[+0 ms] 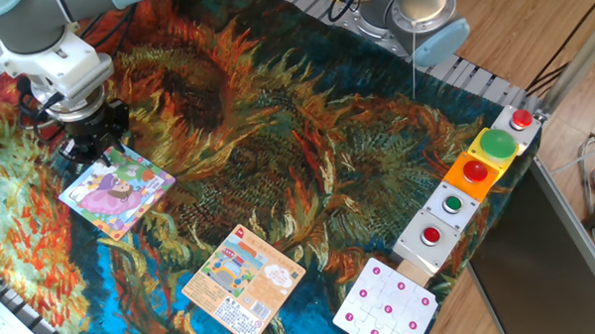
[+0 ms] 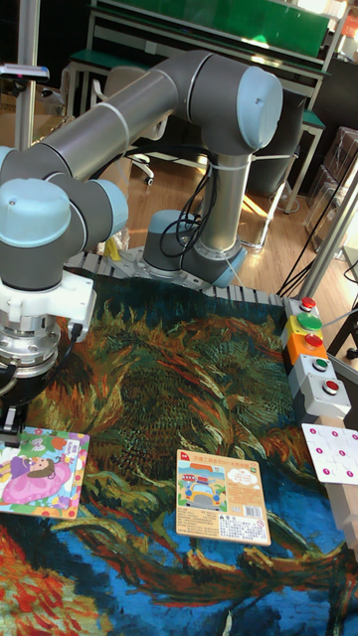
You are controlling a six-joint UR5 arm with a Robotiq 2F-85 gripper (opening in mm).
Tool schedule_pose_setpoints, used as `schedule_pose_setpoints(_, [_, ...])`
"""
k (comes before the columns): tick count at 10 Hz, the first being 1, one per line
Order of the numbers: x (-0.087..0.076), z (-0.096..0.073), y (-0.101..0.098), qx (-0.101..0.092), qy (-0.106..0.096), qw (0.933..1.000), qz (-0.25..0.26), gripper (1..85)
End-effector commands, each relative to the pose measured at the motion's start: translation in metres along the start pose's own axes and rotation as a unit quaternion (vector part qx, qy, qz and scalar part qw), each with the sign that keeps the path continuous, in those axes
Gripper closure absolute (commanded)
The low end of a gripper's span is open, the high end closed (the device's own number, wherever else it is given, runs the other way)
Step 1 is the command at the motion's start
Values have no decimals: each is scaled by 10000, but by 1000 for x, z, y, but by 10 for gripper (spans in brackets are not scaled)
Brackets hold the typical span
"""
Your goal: Assemble one piece of a puzzle
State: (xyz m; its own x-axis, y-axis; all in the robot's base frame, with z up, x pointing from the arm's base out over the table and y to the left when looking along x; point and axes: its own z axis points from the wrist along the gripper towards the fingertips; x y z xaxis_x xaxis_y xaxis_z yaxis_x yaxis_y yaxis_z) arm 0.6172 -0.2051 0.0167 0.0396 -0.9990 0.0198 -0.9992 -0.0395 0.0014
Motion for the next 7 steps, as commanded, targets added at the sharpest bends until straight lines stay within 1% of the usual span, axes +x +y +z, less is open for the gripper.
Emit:
schedule_pose_setpoints(1, [0, 3, 2, 31, -64, 10000, 48, 843])
schedule_pose_setpoints(7, [-2, 6, 1, 64, -117, 9999, 64, 843])
